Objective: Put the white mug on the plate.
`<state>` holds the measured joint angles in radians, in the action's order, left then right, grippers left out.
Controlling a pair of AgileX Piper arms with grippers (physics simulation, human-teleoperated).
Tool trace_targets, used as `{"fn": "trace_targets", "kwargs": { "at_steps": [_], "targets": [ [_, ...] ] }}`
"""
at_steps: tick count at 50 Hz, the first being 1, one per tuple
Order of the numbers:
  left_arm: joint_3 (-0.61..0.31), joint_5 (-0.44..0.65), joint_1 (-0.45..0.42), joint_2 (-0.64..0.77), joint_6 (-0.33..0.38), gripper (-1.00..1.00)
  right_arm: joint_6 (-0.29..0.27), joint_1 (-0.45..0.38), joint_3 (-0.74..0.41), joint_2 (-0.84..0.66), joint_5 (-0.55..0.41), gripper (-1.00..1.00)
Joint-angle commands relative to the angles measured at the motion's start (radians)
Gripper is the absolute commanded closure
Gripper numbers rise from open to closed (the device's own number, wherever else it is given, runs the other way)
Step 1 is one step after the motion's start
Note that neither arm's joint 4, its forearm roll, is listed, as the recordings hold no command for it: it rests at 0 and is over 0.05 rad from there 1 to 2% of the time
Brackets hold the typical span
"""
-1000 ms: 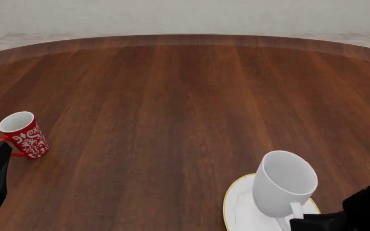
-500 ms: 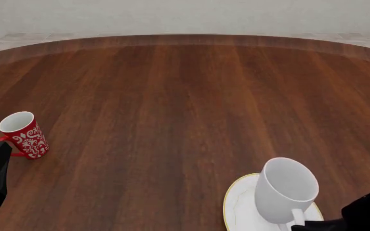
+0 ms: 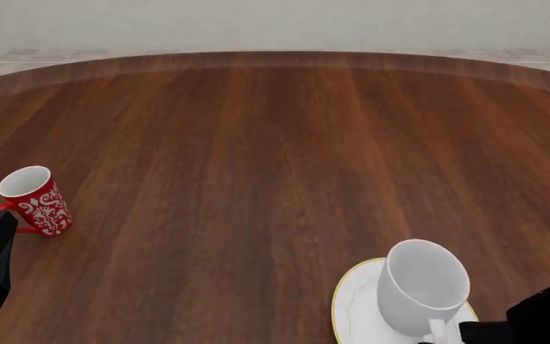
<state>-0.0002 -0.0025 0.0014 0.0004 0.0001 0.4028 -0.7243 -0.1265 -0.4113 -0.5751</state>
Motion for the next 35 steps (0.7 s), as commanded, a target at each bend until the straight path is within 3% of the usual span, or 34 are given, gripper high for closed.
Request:
{"fn": "trace_targets", "kwargs": {
  "at_steps": [1, 15, 35],
  "targets": [
    [0.000, 0.000, 0.000, 0.000, -0.001, -1.00, 0.000, 0.001, -0.001, -0.008, 0.009, -1.00],
    [0.000, 0.000, 0.000, 0.000, 0.000, -1.00, -0.009, 0.001, -0.027, 0.009, -0.031, -1.00],
    [0.000, 0.000, 0.000, 0.000, 0.000, -1.00, -0.045, 0.006, -0.200, 0.159, -0.304, -1.00]
  ]
}}
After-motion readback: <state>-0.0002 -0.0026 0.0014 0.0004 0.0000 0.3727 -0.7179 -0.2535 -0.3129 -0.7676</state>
